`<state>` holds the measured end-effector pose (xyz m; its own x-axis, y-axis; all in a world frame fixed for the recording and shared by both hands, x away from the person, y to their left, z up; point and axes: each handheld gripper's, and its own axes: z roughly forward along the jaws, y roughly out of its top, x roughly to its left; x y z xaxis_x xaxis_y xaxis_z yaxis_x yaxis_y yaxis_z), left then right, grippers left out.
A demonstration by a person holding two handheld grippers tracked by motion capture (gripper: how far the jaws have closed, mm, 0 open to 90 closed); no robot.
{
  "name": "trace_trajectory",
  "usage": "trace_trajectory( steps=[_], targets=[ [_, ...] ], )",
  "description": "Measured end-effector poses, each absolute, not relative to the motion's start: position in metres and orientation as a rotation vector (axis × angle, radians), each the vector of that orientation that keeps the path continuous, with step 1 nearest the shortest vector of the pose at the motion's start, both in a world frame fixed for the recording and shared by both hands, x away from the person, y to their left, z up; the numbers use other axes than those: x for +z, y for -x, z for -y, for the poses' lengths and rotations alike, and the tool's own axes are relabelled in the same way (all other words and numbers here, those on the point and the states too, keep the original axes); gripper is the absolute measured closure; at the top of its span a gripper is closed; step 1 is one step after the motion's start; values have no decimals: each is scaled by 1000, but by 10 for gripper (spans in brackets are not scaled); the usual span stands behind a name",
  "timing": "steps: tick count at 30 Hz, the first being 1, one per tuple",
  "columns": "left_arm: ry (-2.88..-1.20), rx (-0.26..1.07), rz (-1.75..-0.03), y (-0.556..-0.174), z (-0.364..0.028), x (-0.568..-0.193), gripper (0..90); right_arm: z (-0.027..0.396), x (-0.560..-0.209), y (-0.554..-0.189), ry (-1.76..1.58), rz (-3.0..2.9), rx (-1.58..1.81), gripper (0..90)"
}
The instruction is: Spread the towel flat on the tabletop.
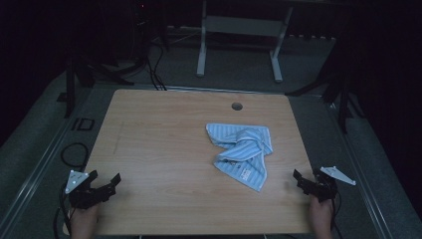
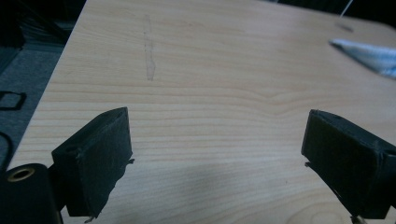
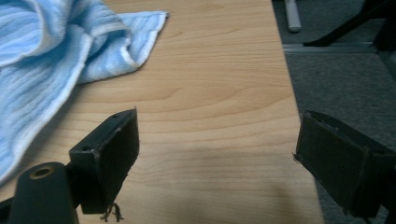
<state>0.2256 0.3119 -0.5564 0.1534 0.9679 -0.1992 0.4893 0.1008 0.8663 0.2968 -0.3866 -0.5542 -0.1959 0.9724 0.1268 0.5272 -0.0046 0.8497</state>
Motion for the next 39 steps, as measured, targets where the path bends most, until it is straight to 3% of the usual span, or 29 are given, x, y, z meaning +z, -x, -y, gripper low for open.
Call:
trace_trajectory(
  steps=[4, 8, 9, 18, 39],
  targets=[
    [-1628, 650, -1471, -227, -315, -555, 86, 386, -553, -296, -1529, -1815, 1107, 138],
    [-1691, 561, -1485, -230, -324, -554, 86, 388, -550, -295, -1512, -1946, 1079, 153],
    [-1726, 486, -1491, -232, -326, -551, 87, 389, -549, -295, -1494, -2032, 1041, 152],
    [-1951, 324, -1465, -243, -323, -535, 86, 392, -536, -295, -1453, -2143, 1004, 137],
    [-2468, 149, -1313, -286, -256, -515, 87, 357, -515, -325, -1381, -2593, 620, 148]
  ],
)
